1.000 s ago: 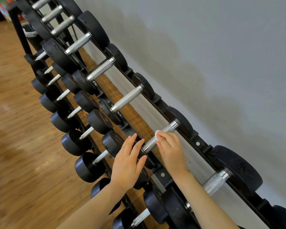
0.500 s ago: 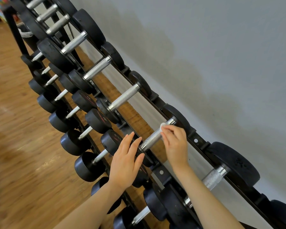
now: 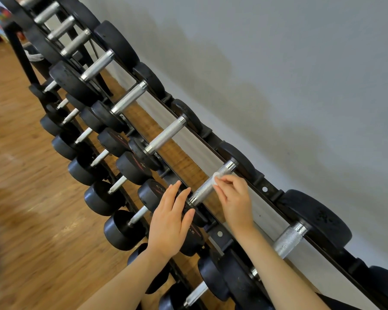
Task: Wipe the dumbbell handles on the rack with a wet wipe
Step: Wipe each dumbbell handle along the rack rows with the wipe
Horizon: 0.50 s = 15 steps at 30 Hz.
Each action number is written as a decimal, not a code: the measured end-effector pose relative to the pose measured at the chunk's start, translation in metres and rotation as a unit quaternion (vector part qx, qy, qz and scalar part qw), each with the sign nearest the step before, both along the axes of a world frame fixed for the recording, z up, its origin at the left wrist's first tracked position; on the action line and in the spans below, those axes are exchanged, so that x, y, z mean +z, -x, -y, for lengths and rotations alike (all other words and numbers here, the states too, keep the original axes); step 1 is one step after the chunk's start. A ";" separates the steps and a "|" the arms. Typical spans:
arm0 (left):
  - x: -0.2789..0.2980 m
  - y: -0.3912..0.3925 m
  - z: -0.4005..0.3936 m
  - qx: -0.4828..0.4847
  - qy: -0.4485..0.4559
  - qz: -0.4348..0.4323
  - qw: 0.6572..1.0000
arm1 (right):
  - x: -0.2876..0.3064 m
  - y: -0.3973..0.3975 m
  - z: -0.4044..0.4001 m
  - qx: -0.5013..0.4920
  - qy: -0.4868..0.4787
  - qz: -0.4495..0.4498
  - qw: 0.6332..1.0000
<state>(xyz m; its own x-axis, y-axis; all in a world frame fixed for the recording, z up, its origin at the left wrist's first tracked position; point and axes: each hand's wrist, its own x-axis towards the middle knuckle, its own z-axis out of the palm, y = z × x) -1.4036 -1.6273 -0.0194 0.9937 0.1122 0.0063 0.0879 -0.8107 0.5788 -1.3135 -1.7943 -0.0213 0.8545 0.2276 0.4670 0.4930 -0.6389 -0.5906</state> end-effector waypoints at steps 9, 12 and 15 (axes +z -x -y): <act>0.000 0.000 0.001 0.007 -0.010 0.002 1.000 | -0.007 0.003 0.000 -0.031 -0.020 0.008 0.999; 0.000 0.000 0.002 0.008 -0.006 0.003 1.000 | 0.000 -0.002 0.001 -0.020 0.030 0.036 0.999; 0.000 0.000 0.002 0.006 -0.008 0.007 1.000 | -0.006 -0.002 0.002 0.018 0.050 0.052 0.997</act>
<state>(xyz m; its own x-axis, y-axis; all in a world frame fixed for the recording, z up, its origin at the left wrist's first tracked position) -1.4035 -1.6295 -0.0190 0.9919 0.1248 0.0230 0.0899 -0.8191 0.5665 -1.3113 -1.7961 -0.0269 0.7933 0.3067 0.5259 0.5715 -0.6730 -0.4695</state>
